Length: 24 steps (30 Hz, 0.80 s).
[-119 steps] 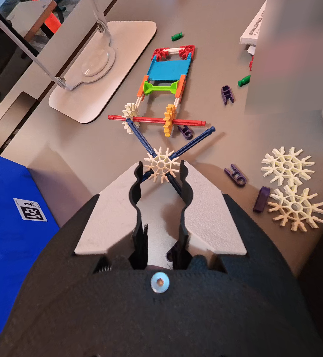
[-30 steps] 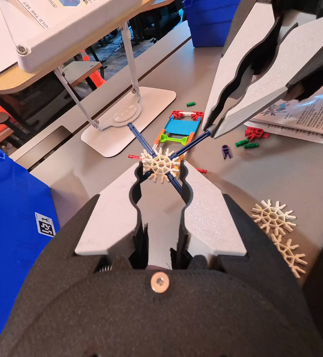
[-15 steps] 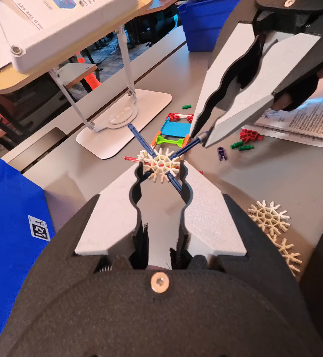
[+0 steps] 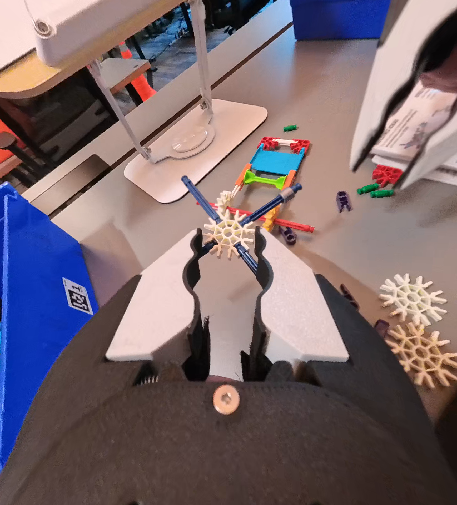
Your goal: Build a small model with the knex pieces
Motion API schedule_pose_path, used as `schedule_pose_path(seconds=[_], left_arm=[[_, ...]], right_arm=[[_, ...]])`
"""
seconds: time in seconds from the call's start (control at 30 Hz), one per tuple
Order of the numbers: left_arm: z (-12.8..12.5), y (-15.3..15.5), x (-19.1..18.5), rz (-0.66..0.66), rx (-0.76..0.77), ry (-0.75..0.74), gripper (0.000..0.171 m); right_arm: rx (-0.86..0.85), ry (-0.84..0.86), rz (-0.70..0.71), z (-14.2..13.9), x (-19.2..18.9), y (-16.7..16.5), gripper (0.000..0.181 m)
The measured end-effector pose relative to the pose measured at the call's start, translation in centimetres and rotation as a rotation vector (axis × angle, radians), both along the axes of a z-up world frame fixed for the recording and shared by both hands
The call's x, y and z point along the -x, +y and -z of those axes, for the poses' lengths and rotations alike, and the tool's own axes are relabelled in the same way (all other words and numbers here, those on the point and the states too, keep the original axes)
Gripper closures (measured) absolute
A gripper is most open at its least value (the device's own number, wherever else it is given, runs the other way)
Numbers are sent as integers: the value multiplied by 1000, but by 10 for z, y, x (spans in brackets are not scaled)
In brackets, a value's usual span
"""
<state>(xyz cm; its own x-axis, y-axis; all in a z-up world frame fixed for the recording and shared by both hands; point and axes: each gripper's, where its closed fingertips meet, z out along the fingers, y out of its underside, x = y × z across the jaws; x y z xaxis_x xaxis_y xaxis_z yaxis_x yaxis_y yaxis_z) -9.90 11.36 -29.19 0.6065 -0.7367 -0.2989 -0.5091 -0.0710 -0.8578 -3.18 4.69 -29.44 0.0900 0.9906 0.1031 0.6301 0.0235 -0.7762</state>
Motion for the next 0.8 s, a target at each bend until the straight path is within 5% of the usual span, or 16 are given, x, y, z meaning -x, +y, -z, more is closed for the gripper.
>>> schedule_pose_path(seconds=[0.13, 0.4, 0.8], left_arm=[[0, 1, 8, -14, 2, 16, 135], [0, -1, 12, -10, 8, 25, 135], [0, -5, 10, 11, 17, 13, 135]], right_arm=[[-66, -109, -10, 7, 8, 0, 159], [-79, 51, 213, -81, -30, 39, 159], [-75, 195, 371, -84, -25, 56, 162]])
